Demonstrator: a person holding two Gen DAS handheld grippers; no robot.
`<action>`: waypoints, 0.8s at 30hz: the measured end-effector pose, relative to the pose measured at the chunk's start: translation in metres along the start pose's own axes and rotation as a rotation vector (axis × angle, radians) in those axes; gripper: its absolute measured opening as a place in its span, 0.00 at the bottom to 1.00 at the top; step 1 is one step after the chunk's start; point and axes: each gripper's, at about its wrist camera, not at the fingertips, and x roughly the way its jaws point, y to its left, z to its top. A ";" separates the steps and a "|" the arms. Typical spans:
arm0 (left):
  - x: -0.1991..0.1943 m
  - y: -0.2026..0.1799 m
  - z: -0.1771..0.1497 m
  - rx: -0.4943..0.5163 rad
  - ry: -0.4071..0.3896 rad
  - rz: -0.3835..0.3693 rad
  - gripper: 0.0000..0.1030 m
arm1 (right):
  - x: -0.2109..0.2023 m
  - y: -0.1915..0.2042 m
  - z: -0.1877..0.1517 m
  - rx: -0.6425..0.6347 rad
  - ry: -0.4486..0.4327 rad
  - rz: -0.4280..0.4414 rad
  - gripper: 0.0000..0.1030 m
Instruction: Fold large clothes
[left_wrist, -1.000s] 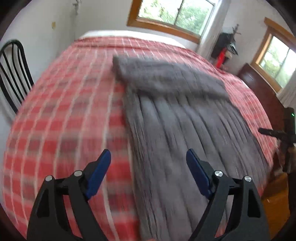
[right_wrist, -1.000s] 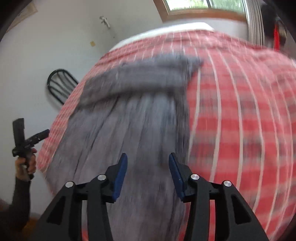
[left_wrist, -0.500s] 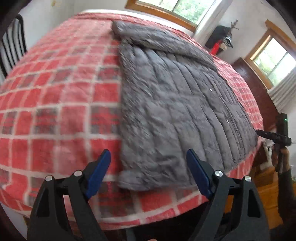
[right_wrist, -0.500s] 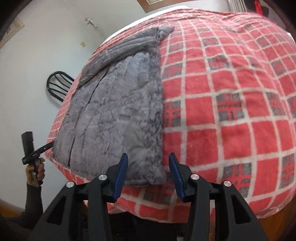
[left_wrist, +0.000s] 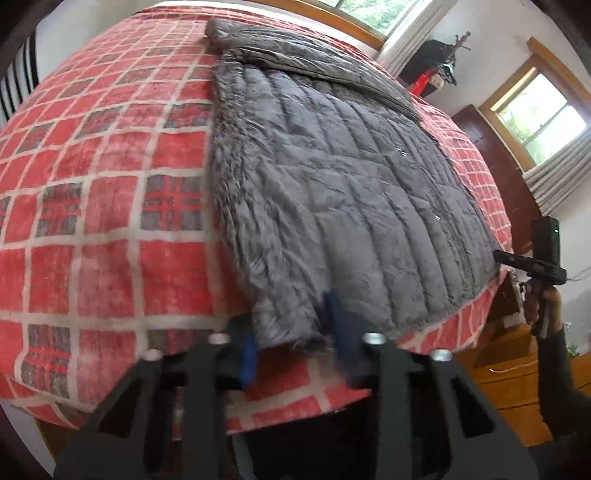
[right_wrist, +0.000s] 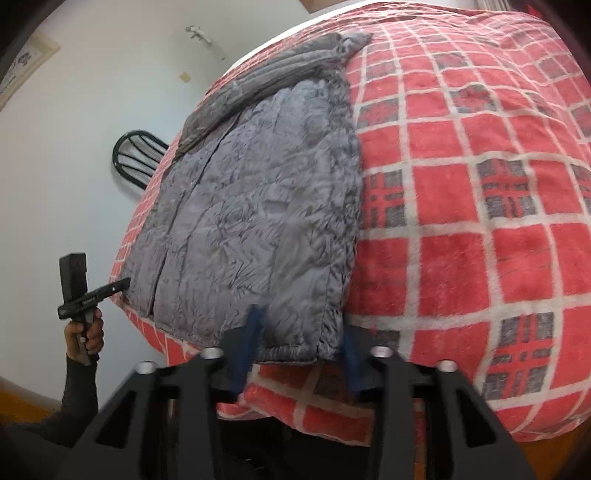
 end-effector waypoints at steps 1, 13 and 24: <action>-0.001 -0.002 0.000 0.002 -0.008 -0.001 0.16 | -0.002 0.001 0.000 -0.003 -0.011 0.006 0.16; -0.069 -0.033 -0.007 0.005 -0.204 -0.028 0.09 | -0.061 0.051 0.001 -0.116 -0.157 0.001 0.09; -0.113 -0.054 0.068 -0.011 -0.337 -0.031 0.09 | -0.090 0.085 0.081 -0.187 -0.280 -0.084 0.09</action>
